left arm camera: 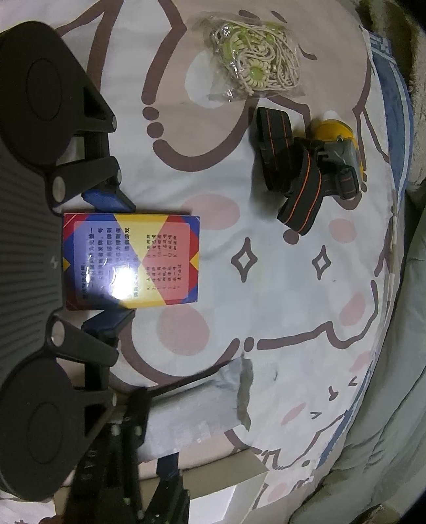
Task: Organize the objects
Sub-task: 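Carry the card box and silver packet with both tools over the white box, then lower the card box and packet into the box and open both tools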
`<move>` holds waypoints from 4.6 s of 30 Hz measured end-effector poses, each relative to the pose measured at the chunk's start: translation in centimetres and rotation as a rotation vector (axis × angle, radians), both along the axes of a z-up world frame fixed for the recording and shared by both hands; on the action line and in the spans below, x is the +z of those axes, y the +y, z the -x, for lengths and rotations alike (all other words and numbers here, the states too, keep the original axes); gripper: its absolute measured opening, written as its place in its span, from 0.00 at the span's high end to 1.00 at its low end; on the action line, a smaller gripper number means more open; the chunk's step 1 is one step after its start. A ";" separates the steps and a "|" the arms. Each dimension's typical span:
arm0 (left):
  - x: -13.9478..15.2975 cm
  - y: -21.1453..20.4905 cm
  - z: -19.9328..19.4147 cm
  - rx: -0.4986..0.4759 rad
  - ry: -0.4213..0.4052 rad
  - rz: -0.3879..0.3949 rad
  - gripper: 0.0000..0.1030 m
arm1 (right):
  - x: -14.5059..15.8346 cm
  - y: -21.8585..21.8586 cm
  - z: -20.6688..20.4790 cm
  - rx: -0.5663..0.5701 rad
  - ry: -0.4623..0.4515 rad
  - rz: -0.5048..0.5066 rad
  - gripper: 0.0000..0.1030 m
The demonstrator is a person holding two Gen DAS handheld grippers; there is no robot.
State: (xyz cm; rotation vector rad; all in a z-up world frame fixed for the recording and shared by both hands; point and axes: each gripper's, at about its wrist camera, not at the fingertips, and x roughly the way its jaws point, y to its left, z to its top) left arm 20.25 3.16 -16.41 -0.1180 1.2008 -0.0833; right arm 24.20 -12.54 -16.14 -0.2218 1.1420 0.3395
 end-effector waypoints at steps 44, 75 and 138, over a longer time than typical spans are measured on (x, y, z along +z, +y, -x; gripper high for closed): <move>1.0 -2.0 1.7 0.060 -0.018 -0.050 0.42 | 5.0 -3.1 3.7 0.021 -0.156 -0.043 0.48; 11.4 -6.2 3.9 0.094 -0.334 0.144 0.42 | 12.0 -12.8 6.8 -0.109 -0.404 -0.083 0.48; 0.9 -32.3 -3.3 -0.097 -0.103 0.429 0.42 | 3.0 -34.3 5.0 -0.512 -0.248 0.085 0.28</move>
